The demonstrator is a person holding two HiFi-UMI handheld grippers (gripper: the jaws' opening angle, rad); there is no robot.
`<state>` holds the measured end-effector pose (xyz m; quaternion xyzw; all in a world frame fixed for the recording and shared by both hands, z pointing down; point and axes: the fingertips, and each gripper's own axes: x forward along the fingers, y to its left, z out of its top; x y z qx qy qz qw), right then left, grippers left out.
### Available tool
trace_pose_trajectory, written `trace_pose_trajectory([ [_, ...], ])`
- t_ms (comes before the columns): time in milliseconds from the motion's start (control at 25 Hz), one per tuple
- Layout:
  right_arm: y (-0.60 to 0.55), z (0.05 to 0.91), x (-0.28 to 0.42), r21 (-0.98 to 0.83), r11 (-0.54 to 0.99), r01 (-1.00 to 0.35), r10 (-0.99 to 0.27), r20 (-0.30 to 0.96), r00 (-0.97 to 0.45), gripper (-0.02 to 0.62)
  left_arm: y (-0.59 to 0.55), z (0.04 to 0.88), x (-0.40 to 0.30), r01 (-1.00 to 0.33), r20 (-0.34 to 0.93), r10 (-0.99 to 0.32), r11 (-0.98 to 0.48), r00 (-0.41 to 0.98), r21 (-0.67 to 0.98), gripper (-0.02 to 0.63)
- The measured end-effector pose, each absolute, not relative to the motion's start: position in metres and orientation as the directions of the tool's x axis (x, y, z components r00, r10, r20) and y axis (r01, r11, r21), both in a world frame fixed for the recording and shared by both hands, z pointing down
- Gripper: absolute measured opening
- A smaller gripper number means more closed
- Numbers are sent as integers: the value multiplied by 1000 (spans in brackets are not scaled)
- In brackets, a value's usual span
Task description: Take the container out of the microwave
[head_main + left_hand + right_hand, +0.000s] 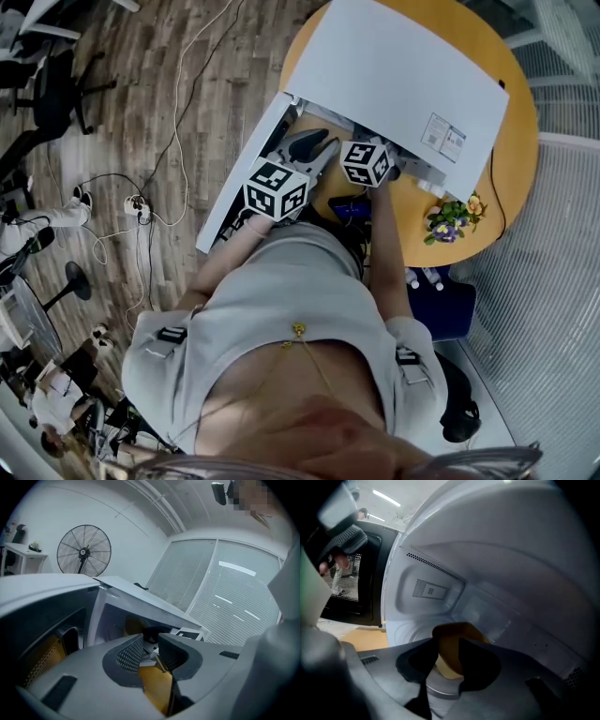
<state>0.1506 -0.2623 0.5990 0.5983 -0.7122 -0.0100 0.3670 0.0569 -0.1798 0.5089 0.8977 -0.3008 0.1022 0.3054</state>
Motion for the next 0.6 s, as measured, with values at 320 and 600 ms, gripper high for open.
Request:
trace_pose_trajectory([
  [320,-270,594,160,513,238,-825,-881,472,39,187,-178,509,58,-601,369,-474,-631,799,491,101],
  [600,-264,605,155,486,293,-823,-855,518,1,24,-180,509,56,-601,365,-478,-621,799,503,101],
])
